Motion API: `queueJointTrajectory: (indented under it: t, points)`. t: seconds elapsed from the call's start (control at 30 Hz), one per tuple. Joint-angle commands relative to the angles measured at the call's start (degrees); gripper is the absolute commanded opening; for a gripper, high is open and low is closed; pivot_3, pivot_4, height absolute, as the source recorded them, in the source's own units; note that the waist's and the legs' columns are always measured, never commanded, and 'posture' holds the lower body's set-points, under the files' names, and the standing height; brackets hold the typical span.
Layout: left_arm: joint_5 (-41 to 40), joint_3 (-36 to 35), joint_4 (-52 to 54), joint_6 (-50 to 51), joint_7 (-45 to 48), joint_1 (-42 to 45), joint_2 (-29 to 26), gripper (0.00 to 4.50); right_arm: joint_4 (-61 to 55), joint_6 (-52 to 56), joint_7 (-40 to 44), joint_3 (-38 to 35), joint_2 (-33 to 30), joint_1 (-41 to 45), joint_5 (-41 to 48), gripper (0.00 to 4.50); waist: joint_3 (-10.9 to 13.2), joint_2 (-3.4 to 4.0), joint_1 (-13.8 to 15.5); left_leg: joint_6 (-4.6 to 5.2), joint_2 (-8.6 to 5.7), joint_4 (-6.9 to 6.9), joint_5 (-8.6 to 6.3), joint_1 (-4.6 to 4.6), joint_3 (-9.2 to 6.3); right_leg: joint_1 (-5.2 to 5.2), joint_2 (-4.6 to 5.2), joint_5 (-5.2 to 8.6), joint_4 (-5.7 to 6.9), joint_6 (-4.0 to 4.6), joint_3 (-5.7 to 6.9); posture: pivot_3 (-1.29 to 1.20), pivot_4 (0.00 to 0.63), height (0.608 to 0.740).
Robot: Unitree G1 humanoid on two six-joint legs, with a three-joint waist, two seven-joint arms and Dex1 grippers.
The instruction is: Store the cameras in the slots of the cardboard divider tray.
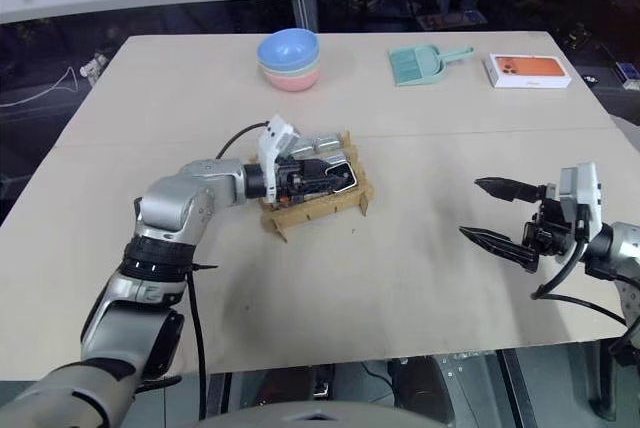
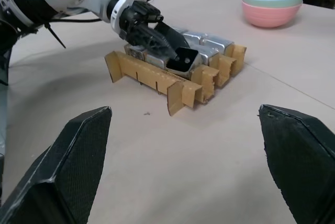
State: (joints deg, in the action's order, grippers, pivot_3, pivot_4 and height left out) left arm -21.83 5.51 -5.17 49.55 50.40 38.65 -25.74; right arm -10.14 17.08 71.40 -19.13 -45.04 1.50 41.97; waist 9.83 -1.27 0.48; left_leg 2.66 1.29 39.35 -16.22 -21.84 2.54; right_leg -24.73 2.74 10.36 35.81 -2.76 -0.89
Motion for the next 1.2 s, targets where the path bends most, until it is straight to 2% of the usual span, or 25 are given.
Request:
queueJointTrajectory:
  t: [0.03,0.1,0.27,0.47,0.77,0.8,0.87,1.0,1.2]
  points:
    - [-1.0,1.5,0.4,1.4,1.6,0.1,-0.5,0.93,-0.5,-1.2,0.3,-1.4,0.0,0.6,0.2,4.50,0.0,0.00,0.1,0.00,0.00,-0.01,0.00,-0.02,0.00,0.00,0.00,-0.01,-0.02,-0.01,0.01,0.00,0.150,0.740]
    - [-0.9,1.2,0.6,0.1,1.8,0.0,-0.4,0.10,-0.6,-1.2,0.2,-1.4,0.1,0.5,0.1,4.50,0.0,0.00,0.3,0.02,0.00,-0.02,-0.01,-0.03,0.01,-0.01,0.00,-0.04,-0.06,0.03,0.00,0.00,0.150,0.740]
    - [-2.4,0.0,2.1,-3.5,3.5,-0.1,0.2,0.10,-0.7,-1.4,0.3,-1.6,0.3,0.1,-0.1,4.50,0.0,-0.02,0.3,0.06,-0.04,-0.01,-0.04,-0.06,0.03,0.00,0.06,-0.05,-0.10,0.12,0.00,0.00,0.150,0.740]
    - [-4.4,-1.1,3.6,-1.5,4.0,0.1,-0.2,0.10,-0.1,-1.7,0.4,-1.4,0.3,0.7,-0.4,4.50,0.0,-0.02,0.3,0.06,-0.03,-0.01,-0.04,-0.06,0.04,0.00,0.05,-0.04,-0.09,0.11,0.03,0.00,0.150,0.740]
    - [-2.0,2.1,1.8,-2.4,4.7,0.6,-2.3,0.10,0.4,-2.4,0.3,-1.0,0.6,1.1,-0.8,4.50,0.0,-0.02,0.3,0.06,-0.04,0.00,-0.04,-0.04,0.04,0.00,0.05,0.02,-0.07,0.07,0.01,0.00,0.150,0.740]
    - [-1.9,2.2,1.7,-2.4,4.6,0.7,-2.4,0.61,0.3,-2.5,0.3,-1.0,0.6,1.1,-0.9,4.50,0.0,-0.02,0.3,0.06,-0.04,0.00,-0.04,-0.04,0.04,0.00,0.05,0.02,-0.07,0.06,0.01,0.00,0.150,0.740]
    - [-1.3,2.2,1.1,-2.9,3.9,0.9,-2.3,1.31,0.2,-2.6,0.3,-1.1,0.7,0.8,-0.9,4.50,0.0,-0.02,0.2,0.06,-0.04,0.00,-0.04,-0.04,0.04,0.00,0.05,0.02,-0.07,0.06,-0.01,0.00,0.150,0.740]
    - [-1.0,1.2,-1.5,-1.8,1.6,2.1,-1.2,3.31,0.2,-2.7,0.2,-1.1,0.7,0.7,-0.9,4.50,0.1,-0.05,0.3,0.07,-0.04,0.00,-0.04,-0.05,0.05,-0.01,0.04,0.01,-0.07,0.04,0.02,0.00,0.150,0.740]
    - [-0.7,2.3,-2.5,-0.5,1.1,2.5,-0.8,3.31,0.3,-3.0,0.1,-1.0,0.7,0.8,-1.0,4.50,0.0,-0.04,0.2,0.07,-0.03,0.01,-0.04,0.03,0.03,0.01,0.04,0.09,0.02,0.05,-0.01,0.00,0.150,0.740]
